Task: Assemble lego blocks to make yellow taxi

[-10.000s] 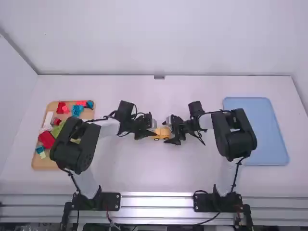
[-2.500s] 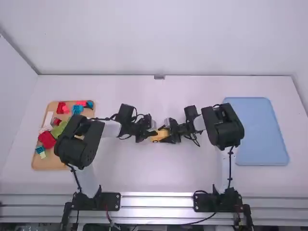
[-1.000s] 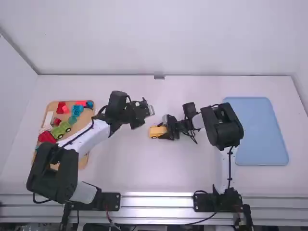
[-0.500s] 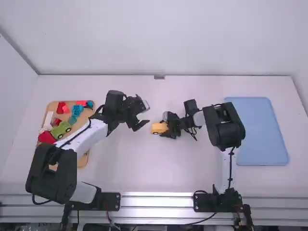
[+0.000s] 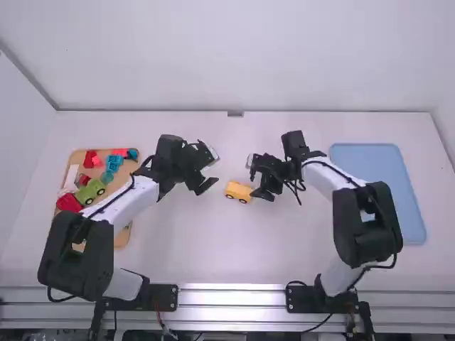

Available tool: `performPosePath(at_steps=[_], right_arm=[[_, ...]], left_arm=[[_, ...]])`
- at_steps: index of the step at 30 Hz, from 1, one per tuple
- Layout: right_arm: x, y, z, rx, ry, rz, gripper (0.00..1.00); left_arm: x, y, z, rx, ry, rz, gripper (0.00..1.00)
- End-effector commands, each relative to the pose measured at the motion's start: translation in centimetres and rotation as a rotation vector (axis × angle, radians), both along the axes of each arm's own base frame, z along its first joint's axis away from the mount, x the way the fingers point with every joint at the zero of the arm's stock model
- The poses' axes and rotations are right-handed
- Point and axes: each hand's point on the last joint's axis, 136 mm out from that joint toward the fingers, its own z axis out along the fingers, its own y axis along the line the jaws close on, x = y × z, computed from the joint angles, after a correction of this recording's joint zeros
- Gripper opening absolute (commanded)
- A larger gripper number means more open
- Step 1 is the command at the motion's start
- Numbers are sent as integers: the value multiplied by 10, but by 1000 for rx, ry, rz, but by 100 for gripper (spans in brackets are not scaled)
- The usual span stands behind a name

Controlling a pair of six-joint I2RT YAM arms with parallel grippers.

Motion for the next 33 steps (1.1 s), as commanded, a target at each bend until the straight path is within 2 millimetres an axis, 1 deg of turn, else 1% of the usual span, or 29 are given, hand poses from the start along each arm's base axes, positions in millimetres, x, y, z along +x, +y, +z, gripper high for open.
performPosePath(at_steps=[1,3,6,7,8,9,11,12,13,14,15,17,18,19,20,23,24,26,28,29,31,32,33], right_arm=[[4,-10,-5,-59,10,-57,99],[0,-8,-8,-44,40,-63,98],[4,-6,-15,-22,63,-133,98],[5,-4,-18,-15,59,-150,98],[8,-2,-21,-4,43,-173,98],[11,-2,-22,2,32,-186,98],[18,-3,-22,10,10,-225,99],[20,-3,-21,11,5,-232,99],[25,-5,-19,8,-3,-260,98],[27,-6,-15,4,-17,-274,98],[28,-7,-13,1,-26,-277,98],[30,-7,-10,-1,-47,-268,98],[33,-6,-9,4,-65,-261,98],[36,-6,-8,8,-76,-263,98],[36,-6,-7,10,-79,-263,98],[41,-1,-3,24,-113,-253,98],[42,0,-2,26,-118,-251,98],[44,3,0,33,-135,-248,98],[49,3,4,43,-157,-251,98],[49,4,4,44,-161,-249,98],[49,7,6,46,-171,-242,98],[49,8,6,47,-173,-240,98],[49,8,6,48,-174,-240,98]], left_arm=[[16,25,-2,-25,41,256,99],[27,43,2,-54,39,433,99],[33,61,3,-49,31,570,99],[34,66,3,-51,31,608,99],[35,74,4,-65,31,684,99],[35,78,4,-72,34,719,99],[31,92,8,-76,32,821,99],[29,96,9,-77,33,842,99],[24,107,16,-84,35,911,99],[14,118,28,-103,44,986,99],[6,124,38,-118,53,1019,99],[-7,132,52,-139,70,1044,99],[-16,138,58,-159,90,1063,99],[-25,147,59,-175,108,1105,99],[-28,150,58,-180,114,1122,99],[-53,190,38,-206,185,1338,99],[-56,193,36,-211,195,1361,99],[-65,211,31,-259,242,1463,99],[-74,226,40,-319,319,1512,99],[-77,231,42,-325,328,1529,99],[-90,259,52,-343,347,1630,99],[-99,270,50,-358,379,1673,99],[-100,270,49,-363,387,1679,99]])
